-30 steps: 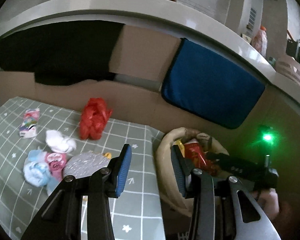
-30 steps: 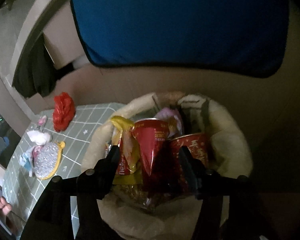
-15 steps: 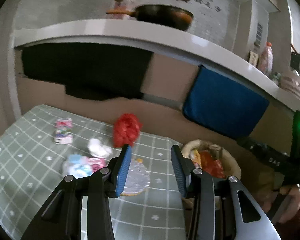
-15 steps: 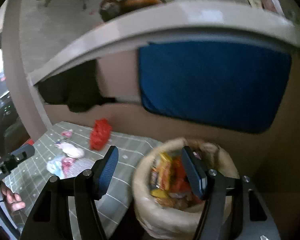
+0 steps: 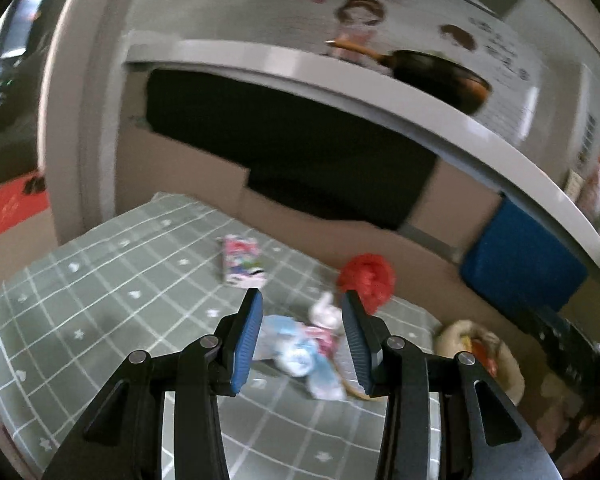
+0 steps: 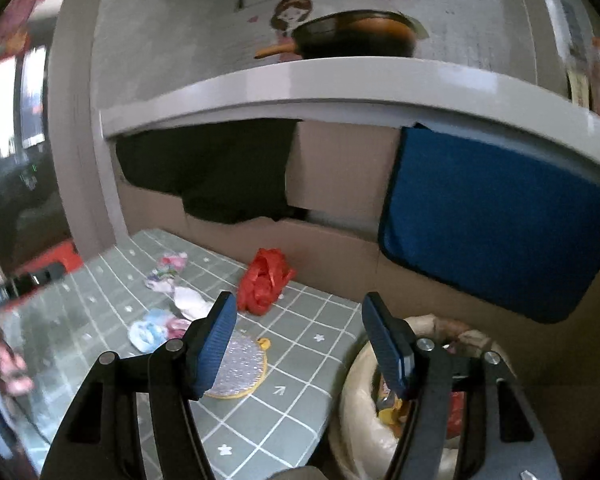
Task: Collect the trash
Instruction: 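Grasp the white plastic bundle with the left tool while the right tool grasps the red plastic bag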
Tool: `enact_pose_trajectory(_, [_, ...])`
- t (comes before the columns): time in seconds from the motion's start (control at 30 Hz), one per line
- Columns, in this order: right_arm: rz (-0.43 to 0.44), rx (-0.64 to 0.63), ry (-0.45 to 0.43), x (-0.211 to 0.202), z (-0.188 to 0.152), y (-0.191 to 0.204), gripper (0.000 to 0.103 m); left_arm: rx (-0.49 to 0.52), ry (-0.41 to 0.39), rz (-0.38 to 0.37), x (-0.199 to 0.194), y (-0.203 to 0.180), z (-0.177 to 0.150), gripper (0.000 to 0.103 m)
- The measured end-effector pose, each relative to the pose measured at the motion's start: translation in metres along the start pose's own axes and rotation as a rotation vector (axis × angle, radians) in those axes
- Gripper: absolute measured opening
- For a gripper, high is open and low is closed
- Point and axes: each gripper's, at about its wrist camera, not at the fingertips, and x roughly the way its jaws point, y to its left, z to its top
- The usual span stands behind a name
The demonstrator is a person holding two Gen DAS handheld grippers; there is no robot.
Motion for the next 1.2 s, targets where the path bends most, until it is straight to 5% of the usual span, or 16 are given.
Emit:
enact_pose_trajectory(0.2, [0.092, 0.006, 0.076, 0.028, -0.013, 0.008, 0.06, -0.051, 0.064, -0.019, 0.025, 0.029, -0.008, 0.043])
enact_pose_trajectory(0.4, [0.1, 0.049, 0.138, 0.052, -0.032, -0.002, 0.058, -0.049, 0.219, -0.128, 0.068, 0.024, -0.028, 0.043])
enact_pose_trajectory(0.87, [0.186, 0.157, 0.213, 0.084, -0.047, -0.02, 0.058, -0.157, 0.382, 0.048, 0.148, 0.014, -0.056, 0.043])
enact_pose_trajectory(1.0, [0.218, 0.145, 0.217, 0.098, -0.039, -0.012, 0.058, -0.196, 0.366, 0.0, 0.135, 0.026, -0.052, 0.034])
enact_pose_trajectory(1.2, [0.206, 0.167, 0.215, 0.142, -0.017, 0.001, 0.058, -0.165, 0.21, -0.023, 0.085, 0.038, -0.034, 0.033])
